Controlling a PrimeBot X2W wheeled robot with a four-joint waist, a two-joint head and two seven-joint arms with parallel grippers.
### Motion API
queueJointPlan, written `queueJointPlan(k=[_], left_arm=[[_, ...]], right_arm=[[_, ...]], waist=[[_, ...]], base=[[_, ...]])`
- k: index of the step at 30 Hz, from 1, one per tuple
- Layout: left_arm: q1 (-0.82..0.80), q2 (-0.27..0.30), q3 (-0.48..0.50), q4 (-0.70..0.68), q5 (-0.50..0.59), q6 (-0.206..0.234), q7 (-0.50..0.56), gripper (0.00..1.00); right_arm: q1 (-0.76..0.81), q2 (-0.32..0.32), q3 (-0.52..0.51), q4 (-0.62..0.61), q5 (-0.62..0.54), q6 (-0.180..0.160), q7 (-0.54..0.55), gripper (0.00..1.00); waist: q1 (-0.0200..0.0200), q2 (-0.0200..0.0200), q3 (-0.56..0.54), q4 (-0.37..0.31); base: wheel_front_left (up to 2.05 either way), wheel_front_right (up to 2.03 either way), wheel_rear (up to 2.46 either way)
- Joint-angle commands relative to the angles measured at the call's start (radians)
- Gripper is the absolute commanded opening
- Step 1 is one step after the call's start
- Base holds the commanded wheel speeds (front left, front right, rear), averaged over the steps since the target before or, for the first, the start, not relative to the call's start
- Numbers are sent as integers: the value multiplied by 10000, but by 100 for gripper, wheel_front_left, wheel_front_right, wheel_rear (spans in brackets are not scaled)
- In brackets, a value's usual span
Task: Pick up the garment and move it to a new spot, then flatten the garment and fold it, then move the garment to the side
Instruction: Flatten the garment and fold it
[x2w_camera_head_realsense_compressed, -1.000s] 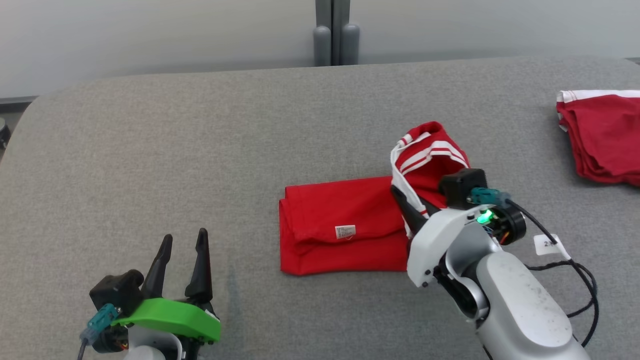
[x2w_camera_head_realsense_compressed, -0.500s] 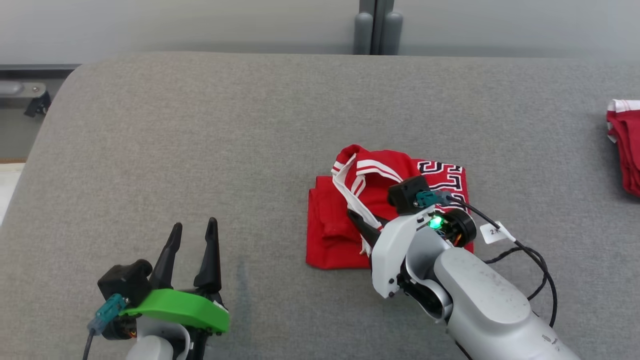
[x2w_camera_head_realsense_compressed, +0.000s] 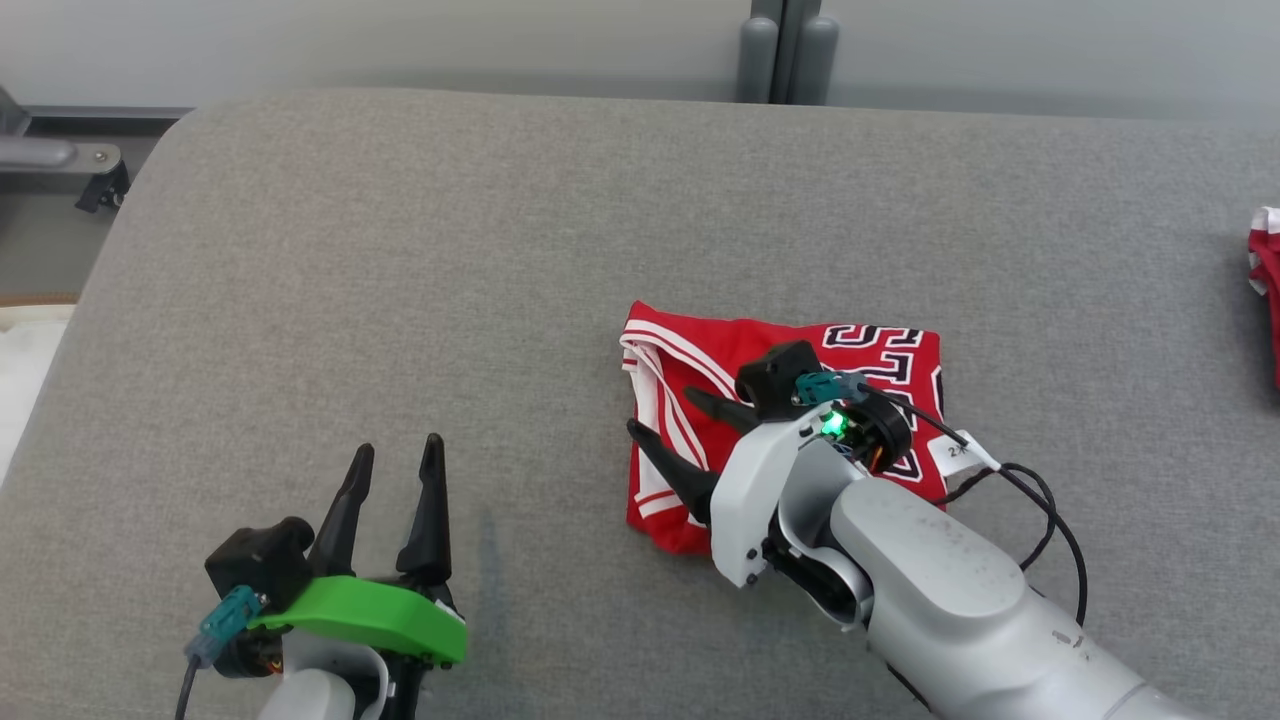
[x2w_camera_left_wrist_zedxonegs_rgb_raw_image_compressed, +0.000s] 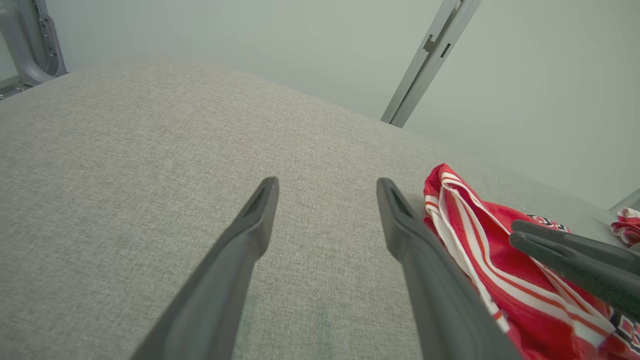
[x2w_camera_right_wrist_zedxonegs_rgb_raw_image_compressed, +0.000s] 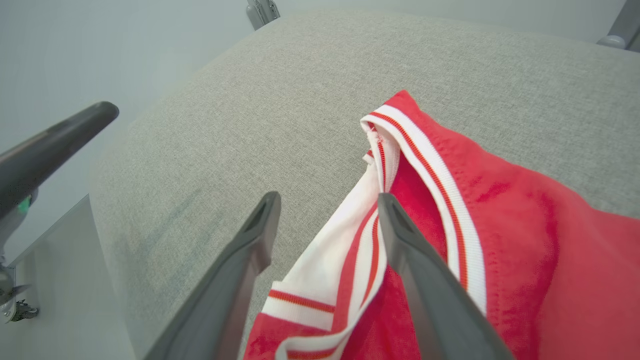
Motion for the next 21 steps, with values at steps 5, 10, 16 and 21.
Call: queueJointPlan(k=[5, 10, 16, 21], left_arm=[[-60, -31, 69, 32, 150, -71, -29, 100], [-157, -73, 19, -39, 246, -115, -29, 100], [-263, -152, -23, -129, 378, -113, -29, 100], [-181, -180, 32, -179, 430, -82, -29, 100]], right_arm=[[-383, -37, 41, -226, 271, -6, -706, 100], [-787, -37, -490, -112, -282, -6, -1503, 100], [-847, -35, -1851, 211, -1452, -6, -2386, 100], [-260, -30, -2907, 185, -2327, -6, -2655, 80]], waist=[[0, 0, -98, -291], [0, 0, -184, -560], [0, 0, -289, -801], [0, 0, -338, -946]], base=[[0, 0, 0], [0, 0, 0], [0, 0, 0], [0, 0, 0]])
